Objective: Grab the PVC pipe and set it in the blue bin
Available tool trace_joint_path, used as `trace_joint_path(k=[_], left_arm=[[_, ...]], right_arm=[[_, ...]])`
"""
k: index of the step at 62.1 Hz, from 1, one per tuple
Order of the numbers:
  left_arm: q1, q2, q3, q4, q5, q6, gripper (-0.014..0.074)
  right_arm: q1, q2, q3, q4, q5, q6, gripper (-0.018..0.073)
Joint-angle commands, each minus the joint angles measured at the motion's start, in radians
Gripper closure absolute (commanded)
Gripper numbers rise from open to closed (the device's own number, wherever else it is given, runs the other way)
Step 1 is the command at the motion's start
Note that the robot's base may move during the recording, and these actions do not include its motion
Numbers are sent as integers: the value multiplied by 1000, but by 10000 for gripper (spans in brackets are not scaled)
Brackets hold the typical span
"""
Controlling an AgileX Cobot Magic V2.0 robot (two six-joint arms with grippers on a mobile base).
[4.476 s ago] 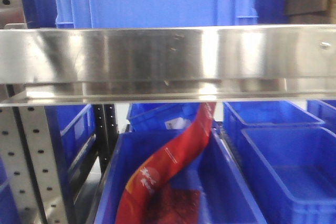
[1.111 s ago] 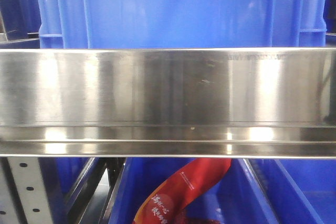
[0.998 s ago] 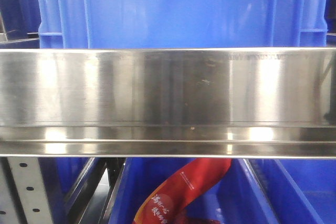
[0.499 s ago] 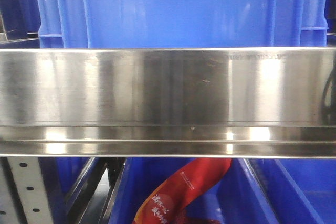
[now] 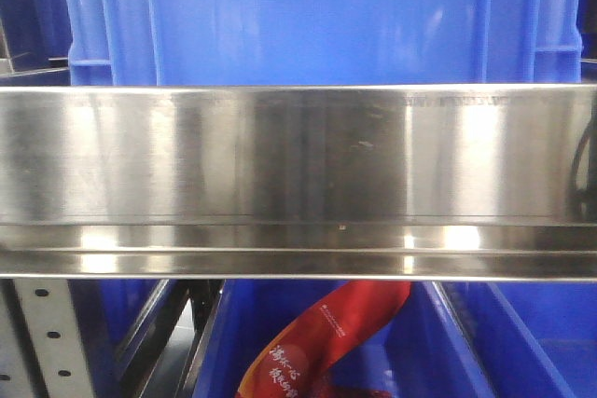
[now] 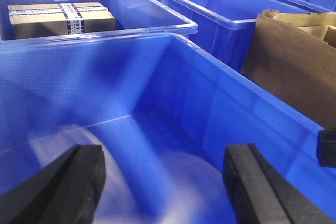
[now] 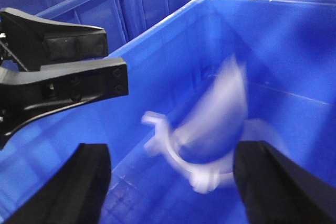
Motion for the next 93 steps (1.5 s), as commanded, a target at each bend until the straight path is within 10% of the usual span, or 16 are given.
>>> trace_joint_path(k=[1,15,23,28,52,68,80,93], left_arm=[[1,-5,-11,-11,-6,0,206],[1,-5,-11,-13,37,0,250],[1,-9,-11,-13,57,0,496],[1,-30,-11,-13,79,0,713],[1,-276,16,96,171,0,707],[1,-531,313,105,-24,-40,707],[77,-734,601,107,-90,-134,707],[211,-938,808,119,-76,-142,707]], right_arm=[[3,-3,-9,1,-9,-8,230],[1,-3,-9,-7,-91,-8,512],[1,-7,-9,-7,-100,-8,729],[1,-26,-9,-7,-94,-8,715],[1,-220,22,-164,-82,-8,715],[-11,-440,328,-173,-322,59,715],[-156,-628,546,-173,-395,149,715],[-333,-806,655,-268,-164,149,715]])
